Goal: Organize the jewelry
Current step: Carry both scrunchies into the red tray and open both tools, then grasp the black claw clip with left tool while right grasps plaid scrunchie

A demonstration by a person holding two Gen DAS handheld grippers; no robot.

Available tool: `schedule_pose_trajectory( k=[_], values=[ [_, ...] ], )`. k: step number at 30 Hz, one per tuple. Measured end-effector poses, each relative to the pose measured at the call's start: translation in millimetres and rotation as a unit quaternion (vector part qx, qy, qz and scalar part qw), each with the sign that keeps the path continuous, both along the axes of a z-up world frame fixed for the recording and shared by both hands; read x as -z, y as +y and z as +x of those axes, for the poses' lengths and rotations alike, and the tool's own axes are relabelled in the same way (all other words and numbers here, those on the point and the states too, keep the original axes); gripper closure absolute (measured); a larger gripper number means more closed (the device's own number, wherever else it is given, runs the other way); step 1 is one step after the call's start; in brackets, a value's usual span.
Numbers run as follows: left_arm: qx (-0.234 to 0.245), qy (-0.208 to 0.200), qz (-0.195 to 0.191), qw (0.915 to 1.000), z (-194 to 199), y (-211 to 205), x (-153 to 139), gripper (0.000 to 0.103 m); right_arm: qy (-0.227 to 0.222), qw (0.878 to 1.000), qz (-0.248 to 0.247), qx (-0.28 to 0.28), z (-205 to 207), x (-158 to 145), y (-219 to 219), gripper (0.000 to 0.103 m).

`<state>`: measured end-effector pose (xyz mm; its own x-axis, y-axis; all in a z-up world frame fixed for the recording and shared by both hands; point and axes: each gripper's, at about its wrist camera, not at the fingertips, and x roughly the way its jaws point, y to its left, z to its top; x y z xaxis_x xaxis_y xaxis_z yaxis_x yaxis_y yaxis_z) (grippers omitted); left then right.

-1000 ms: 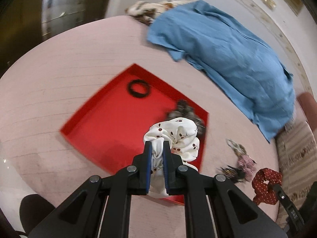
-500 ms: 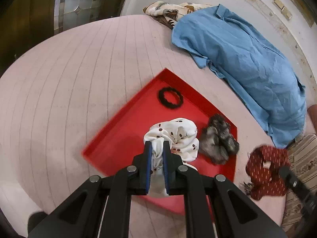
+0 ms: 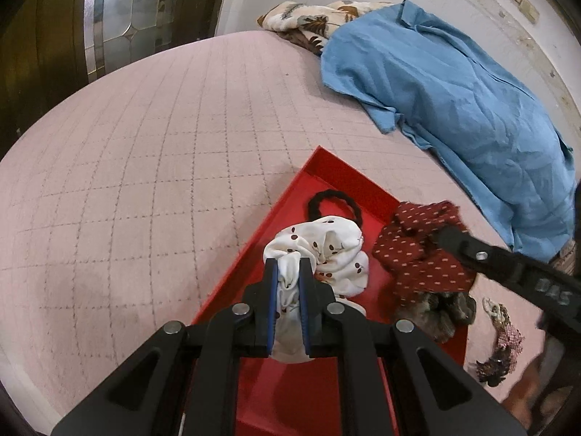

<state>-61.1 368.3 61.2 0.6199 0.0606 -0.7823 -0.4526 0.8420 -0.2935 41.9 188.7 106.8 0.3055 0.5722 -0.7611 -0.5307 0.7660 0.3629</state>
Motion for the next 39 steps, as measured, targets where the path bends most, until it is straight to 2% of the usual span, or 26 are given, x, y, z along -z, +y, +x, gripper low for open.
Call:
schedule_pose_trajectory(
  k=[4,6,8,9,11,14,16,22,31,39],
  values=[
    [-0.002,0.004,0.002,1.0000,3.4,2.4,4.6,0.092,0.013,1.000,-0.021,0.005,12.4,21.3,7.1,0.091],
    [-0.007,0.000,0.002,1.0000,2.3,3.3,4.5,0.081,0.016,0.999,-0.026,0.008,14.4,27.8,5.7,0.091],
    [-0.008,-0.005,-0.004,0.9999,1.8,3.9,3.4,0.076,0.016,0.999,-0.031,0.013,16.3,30.8,4.8,0.090],
    [-0.009,-0.007,-0.008,0.9999,0.5,3.9,1.4,0.074,0.014,0.999,-0.033,0.014,16.7,30.4,4.7,0.089],
    [-0.013,-0.012,-0.006,0.9998,-1.7,3.7,-4.2,0.071,0.008,0.999,-0.032,0.014,16.8,27.9,4.9,0.082],
    [-0.020,-0.029,0.000,0.9994,-10.5,0.8,-18.1,0.056,-0.005,0.999,-0.030,0.011,13.9,20.7,4.8,0.069],
    [-0.021,-0.037,0.003,0.9991,-15.9,-2.4,-26.6,0.054,-0.016,0.999,-0.032,0.008,9.8,15.1,3.9,0.062],
    [-0.028,-0.038,0.018,0.9987,-39.0,-10.6,-44.1,0.048,-0.025,0.999,-0.021,0.009,-2.5,-1.6,-12.3,0.061],
    [-0.025,-0.028,0.029,0.9989,-69.8,-30.6,-55.6,0.047,-0.036,0.999,0.014,0.039,-45.1,-25.7,-92.2,0.054],
    [0.017,-0.022,0.051,0.9983,-83.0,-78.9,-64.1,0.042,-0.051,0.993,0.007,0.105,-91.7,-27.1,-197.1,0.050]
  ],
)
